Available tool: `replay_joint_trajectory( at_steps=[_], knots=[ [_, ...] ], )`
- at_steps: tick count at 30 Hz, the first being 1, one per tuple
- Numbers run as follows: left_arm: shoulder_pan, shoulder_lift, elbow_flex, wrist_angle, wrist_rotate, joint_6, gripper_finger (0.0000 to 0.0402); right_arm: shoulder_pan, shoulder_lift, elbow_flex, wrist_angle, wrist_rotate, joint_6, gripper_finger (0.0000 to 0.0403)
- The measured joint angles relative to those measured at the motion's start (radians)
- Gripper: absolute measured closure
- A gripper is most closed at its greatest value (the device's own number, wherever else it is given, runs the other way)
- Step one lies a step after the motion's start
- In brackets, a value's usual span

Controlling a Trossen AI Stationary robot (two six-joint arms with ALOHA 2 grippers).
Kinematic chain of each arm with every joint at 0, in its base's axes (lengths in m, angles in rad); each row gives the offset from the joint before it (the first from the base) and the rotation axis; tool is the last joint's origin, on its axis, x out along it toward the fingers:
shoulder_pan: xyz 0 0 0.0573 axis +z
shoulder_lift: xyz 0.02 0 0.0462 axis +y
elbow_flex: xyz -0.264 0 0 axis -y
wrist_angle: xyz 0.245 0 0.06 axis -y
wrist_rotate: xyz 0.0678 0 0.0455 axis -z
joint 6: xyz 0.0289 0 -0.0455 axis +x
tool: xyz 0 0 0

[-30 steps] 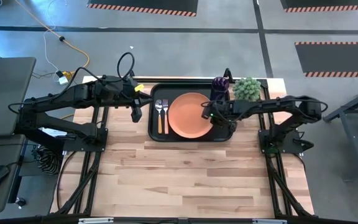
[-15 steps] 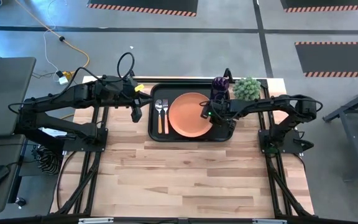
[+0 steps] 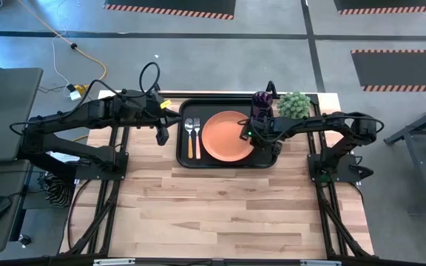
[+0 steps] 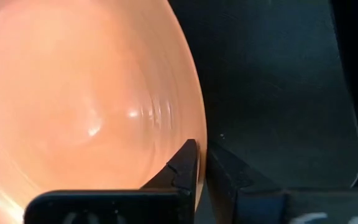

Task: Pick and place plate/cup/fork/spoon on tray
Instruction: Put the orange plate on the black serving tray to the bottom left of the purple glass, then return to Home Position

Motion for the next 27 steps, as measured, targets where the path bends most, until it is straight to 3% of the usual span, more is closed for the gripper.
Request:
replay_joint_trajectory(
  at_steps=[15,22,27],
  knots=[
    [0.0,0.0,0.0,0.0,0.0,0.0,0.0337,0.0,-0.004,0.0,-0.025,0.012,-0.008,0.0327],
    [0.0,0.0,0.0,0.001,0.0,-0.003,0.0337,0.004,-0.03,0.001,-0.042,-0.038,-0.055,0.0323],
    [0.0,0.0,0.0,0.003,0.0,-0.003,0.0337,0.022,-0.104,0.001,-0.036,0.0,-0.082,0.0323]
  ],
)
